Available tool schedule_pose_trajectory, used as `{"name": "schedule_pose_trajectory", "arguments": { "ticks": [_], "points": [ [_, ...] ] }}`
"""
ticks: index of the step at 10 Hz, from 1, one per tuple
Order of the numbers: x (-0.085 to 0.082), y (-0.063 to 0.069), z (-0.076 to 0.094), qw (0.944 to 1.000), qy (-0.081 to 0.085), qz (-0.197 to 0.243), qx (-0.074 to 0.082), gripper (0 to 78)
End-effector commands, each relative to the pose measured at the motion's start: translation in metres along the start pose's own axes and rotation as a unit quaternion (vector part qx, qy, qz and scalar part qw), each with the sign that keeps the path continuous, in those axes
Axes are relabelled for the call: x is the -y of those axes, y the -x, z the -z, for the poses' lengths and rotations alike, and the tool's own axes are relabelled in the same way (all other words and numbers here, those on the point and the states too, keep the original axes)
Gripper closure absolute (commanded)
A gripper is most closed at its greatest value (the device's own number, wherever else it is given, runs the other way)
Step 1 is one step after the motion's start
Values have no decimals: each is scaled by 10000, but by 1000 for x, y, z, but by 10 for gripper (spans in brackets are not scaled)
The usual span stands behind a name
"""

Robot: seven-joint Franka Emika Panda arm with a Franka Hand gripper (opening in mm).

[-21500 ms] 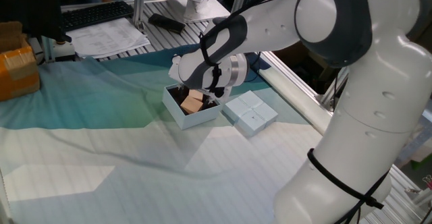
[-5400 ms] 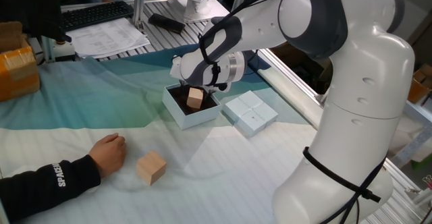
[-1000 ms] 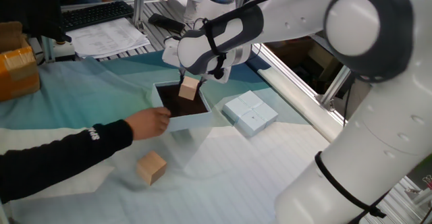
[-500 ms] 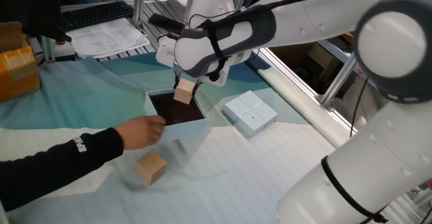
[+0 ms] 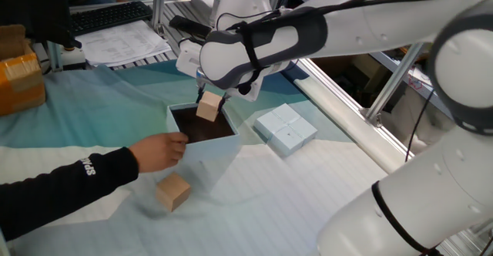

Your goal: Take everything out of the gift box

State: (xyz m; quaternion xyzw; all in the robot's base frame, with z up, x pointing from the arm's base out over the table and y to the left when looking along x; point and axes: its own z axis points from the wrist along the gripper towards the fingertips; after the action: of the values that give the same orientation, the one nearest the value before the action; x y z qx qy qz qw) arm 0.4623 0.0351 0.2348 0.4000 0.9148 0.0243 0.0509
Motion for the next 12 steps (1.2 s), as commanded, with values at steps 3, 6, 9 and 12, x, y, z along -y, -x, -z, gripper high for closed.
{"name": "schedule_pose_trajectory", "arguments": {
  "ticks": [3, 6, 9, 12],
  "points": [
    [-3, -12, 13, 9999, 13, -103, -31, 763],
    [-6, -17, 19, 9998, -1, -172, -67, 763],
    [-13, -31, 20, 9995, 4, -298, -63, 763],
    [-17, -33, 16, 9993, 49, -372, -91, 763]
  ]
}}
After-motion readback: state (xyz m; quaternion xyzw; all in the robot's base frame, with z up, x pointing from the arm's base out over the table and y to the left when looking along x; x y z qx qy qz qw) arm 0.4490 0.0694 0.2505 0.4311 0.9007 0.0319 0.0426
